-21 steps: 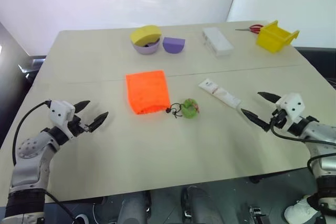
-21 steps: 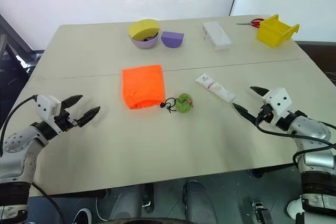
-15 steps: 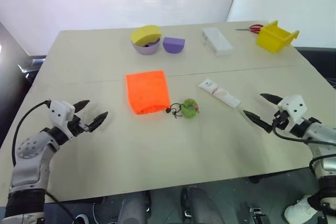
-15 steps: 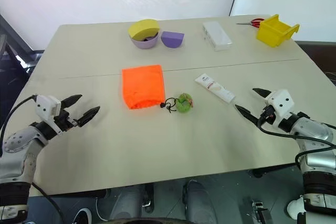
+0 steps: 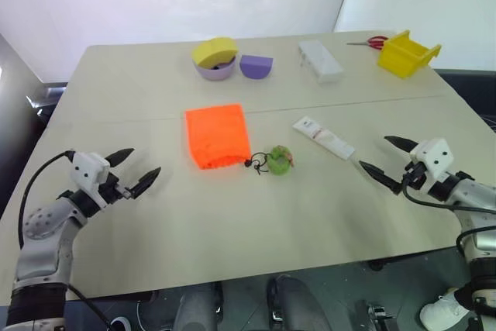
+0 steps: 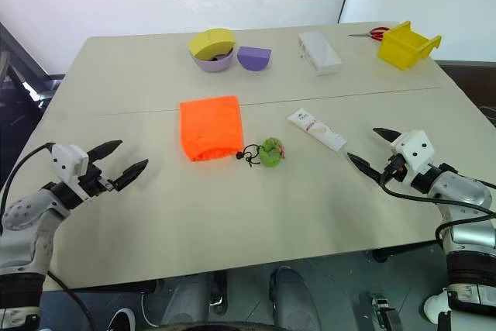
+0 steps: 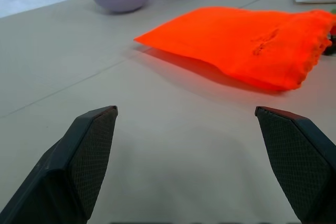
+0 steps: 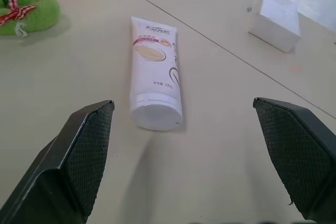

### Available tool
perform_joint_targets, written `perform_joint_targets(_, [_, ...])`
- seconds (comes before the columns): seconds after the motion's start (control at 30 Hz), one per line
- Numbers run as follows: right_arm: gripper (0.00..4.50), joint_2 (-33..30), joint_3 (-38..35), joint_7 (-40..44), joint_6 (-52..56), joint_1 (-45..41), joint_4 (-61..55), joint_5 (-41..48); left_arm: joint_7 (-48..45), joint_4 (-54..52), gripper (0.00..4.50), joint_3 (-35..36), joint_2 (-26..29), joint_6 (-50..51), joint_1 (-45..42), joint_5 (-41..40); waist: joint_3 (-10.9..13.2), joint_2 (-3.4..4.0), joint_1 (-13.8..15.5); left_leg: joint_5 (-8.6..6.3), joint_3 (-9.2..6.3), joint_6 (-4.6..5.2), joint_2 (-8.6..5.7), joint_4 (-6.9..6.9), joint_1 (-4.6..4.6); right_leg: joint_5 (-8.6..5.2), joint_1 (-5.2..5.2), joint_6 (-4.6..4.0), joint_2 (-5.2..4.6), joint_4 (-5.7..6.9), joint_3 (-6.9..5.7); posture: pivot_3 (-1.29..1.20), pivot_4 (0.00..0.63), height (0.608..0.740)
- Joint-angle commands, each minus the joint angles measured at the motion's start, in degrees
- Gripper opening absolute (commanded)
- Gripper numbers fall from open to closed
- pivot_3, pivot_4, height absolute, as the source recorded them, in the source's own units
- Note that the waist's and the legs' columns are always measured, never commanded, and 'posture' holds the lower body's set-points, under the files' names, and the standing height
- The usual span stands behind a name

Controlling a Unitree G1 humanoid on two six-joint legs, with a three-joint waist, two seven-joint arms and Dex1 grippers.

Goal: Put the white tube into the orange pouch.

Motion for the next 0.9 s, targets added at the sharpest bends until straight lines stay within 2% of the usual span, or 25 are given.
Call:
perform_joint_targets(0.03, [4.44, -0.29, -1.23, 1.82, 1.46, 0.29, -2.92, 2.74, 0.23, -1.74, 4.5, 1.12, 0.42, -2.15, -0.68, 0.05, 0.0, 0.0, 0.04, 0.0, 0.0, 0.0, 0.0, 0.0, 0.0, 0.0, 0.0, 0.0, 0.0, 0.0, 0.0, 0.0, 0.15, 0.74])
perform_joint_targets(0.2, [4.44, -0.54, -1.19, 8.05, 6.82, 6.88, -13.56, 9.3, 1.45, -0.4, 4.5, 1.04, 0.28, -2.91, -2.0, 0.59, 0.0, 0.01, 0.19, 0.0, -0.04, 0.0, 0.0, -0.02, 0.0, 0.0, 0.03, 0.0, -0.01, 0.0, 0.02, 0.0, 0.15, 0.74])
perform_joint_targets(0.37, [4.44, -0.58, 1.3, 9.96, 5.26, 11.81, -20.05, 6.49, 1.32, -2.23, 4.5, -2.21, -1.24, -3.95, -3.16, 1.78, -0.01, 0.01, 0.15, -0.01, -0.02, 0.01, 0.0, 0.01, 0.01, 0.0, 0.05, 0.02, 0.0, 0.0, -0.02, 0.0, 0.15, 0.74])
perform_joint_targets(0.43, [4.44, 0.21, 2.38, 9.4, 7.49, 11.66, -21.89, 7.2, -0.2, -5.31, 4.5, -4.8, -2.5, -1.67, -4.55, -0.06, -0.01, 0.01, 0.13, -0.05, -0.01, -0.07, 0.0, 0.07, 0.03, 0.05, 0.08, 0.08, -0.02, 0.0, -0.01, 0.0, 0.15, 0.74])
perform_joint_targets(0.53, [4.44, 2.52, 5.35, 6.24, 8.77, 9.56, -23.86, 5.5, -1.98, -10.66, 4.5, -11.85, -4.22, -1.34, -6.92, 2.09, -0.02, 0.0, 0.13, -0.05, 0.02, -0.07, -0.01, 0.12, 0.03, 0.16, 0.09, 0.07, -0.05, 0.0, -0.01, 0.0, 0.15, 0.74])
perform_joint_targets(0.63, [4.44, 4.22, 7.07, 4.1, 8.67, 8.05, -24.97, 3.74, -1.09, -9.87, 4.5, -16.57, -4.21, -4.08, -9.88, 8.61, -0.03, 0.03, 0.16, -0.05, 0.06, -0.07, -0.02, 0.11, 0.04, 0.21, 0.09, 0.07, -0.08, 0.0, 0.0, 0.0, 0.15, 0.74])
perform_joint_targets(0.77, [4.44, 5.94, 8.16, 1.16, 9.36, 6.4, -26.16, 2.58, 5.14, -5.28, 4.5, -22.59, -6.32, -9.99, -16.57, 20.6, -0.03, 0.03, 0.27, 0.04, 0.05, 0.08, -0.02, 0.12, 0.0, 0.21, 0.03, 0.09, 0.02, -0.01, 0.0, 0.0, 0.15, 0.74])
perform_joint_targets(0.83, [4.44, 6.38, 8.88, 0.23, 10.21, 6.38, -27.73, 2.29, 8.55, -3.53, 4.5, -24.1, -6.71, -10.82, -18.51, 25.49, -0.04, 0.02, 0.28, 0.06, 0.06, 0.12, -0.03, 0.11, -0.02, 0.21, 0.03, 0.11, 0.09, -0.04, 0.01, 0.0, 0.15, 0.74])
perform_joint_targets(0.9, [4.44, 6.62, 8.95, -0.59, 10.69, 6.26, -28.45, 2.16, 10.37, -2.76, 4.5, -24.35, -6.94, -11.24, -19.33, 27.08, -0.04, 0.02, 0.14, 0.06, 0.06, 0.15, -0.02, 0.08, -0.03, 0.21, 0.03, 0.16, 0.16, -0.07, 0.03, 0.0, 0.15, 0.74])
